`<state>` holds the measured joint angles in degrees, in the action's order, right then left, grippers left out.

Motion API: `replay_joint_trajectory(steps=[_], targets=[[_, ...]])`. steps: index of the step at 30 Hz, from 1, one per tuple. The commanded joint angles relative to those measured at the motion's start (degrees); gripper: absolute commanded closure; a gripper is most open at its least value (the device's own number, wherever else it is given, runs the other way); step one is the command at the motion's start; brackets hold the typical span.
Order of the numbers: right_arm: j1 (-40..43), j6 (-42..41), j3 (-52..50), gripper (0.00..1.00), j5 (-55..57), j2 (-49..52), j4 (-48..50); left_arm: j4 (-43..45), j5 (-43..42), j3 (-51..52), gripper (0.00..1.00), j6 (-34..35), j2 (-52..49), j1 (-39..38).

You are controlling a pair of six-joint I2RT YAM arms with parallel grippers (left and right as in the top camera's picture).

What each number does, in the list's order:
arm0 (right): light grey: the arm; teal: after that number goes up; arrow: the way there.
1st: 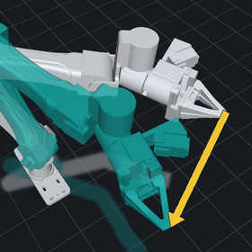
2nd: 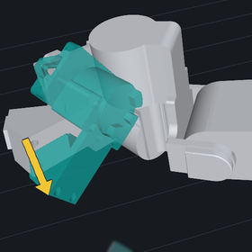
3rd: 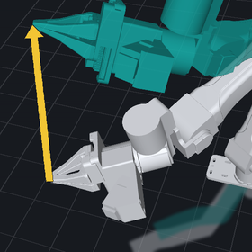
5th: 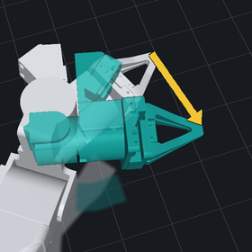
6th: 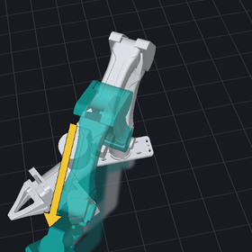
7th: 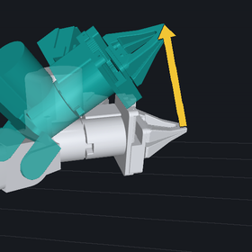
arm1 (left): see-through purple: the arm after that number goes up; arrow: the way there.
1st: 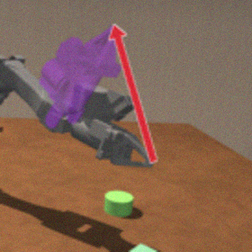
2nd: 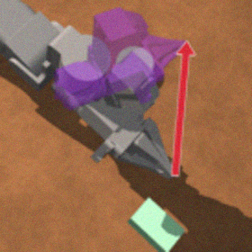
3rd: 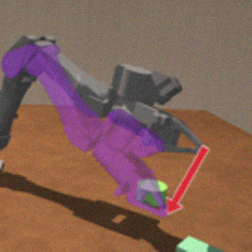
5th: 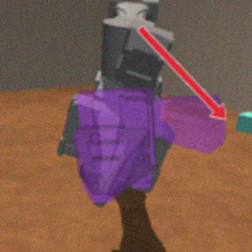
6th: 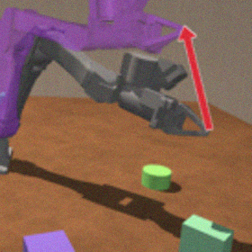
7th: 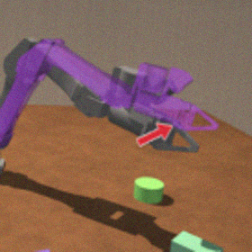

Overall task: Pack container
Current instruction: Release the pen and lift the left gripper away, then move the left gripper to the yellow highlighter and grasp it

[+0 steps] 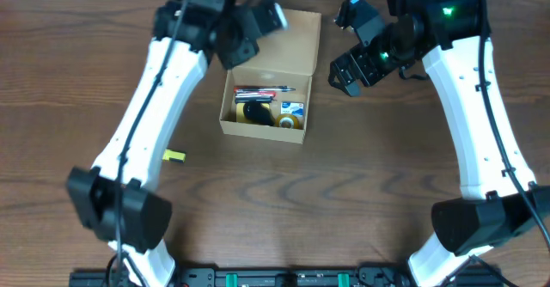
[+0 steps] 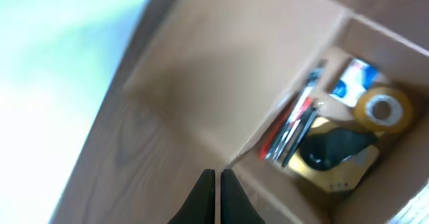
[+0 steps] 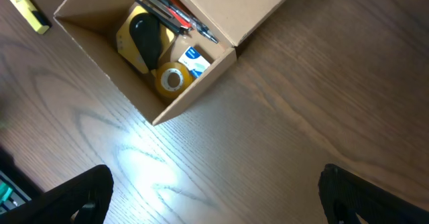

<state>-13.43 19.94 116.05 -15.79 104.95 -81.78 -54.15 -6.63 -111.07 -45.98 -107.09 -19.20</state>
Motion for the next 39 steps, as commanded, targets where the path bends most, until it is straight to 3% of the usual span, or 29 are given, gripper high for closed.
replay_joint_trajectory(steps=[1,10,13,17,21,30,39], targets=[[-0.52,0.26,0.02,0.01,-0.09,0.07,-0.04,-2.25,12.07,-0.9,0.94,22.27,1.97,2.43],[-0.52,0.26,0.02,0.01,-0.09,0.07,-0.04,-13.16,14.69,-0.83,0.94,66.2,2.47,12.59],[-0.52,0.26,0.0,0.01,-0.09,0.07,-0.04,-17.16,15.08,-0.74,0.94,75.45,2.47,15.28],[-0.52,0.26,0.02,0.01,-0.09,0.07,-0.04,-23.02,22.27,0.79,0.94,88.3,2.49,16.57],[-0.52,0.28,0.02,0.01,-0.09,0.07,-0.04,-22.05,23.74,5.51,0.94,92.7,2.54,16.39],[-0.52,0.26,0.02,0.01,-0.09,0.07,-0.04,-12.81,17.0,19.8,0.94,92.08,3.93,17.33],[-0.52,0.26,0.02,0.01,-0.09,0.07,-0.04,2.03,10.32,41.92,0.94,88.21,18.23,20.9]])
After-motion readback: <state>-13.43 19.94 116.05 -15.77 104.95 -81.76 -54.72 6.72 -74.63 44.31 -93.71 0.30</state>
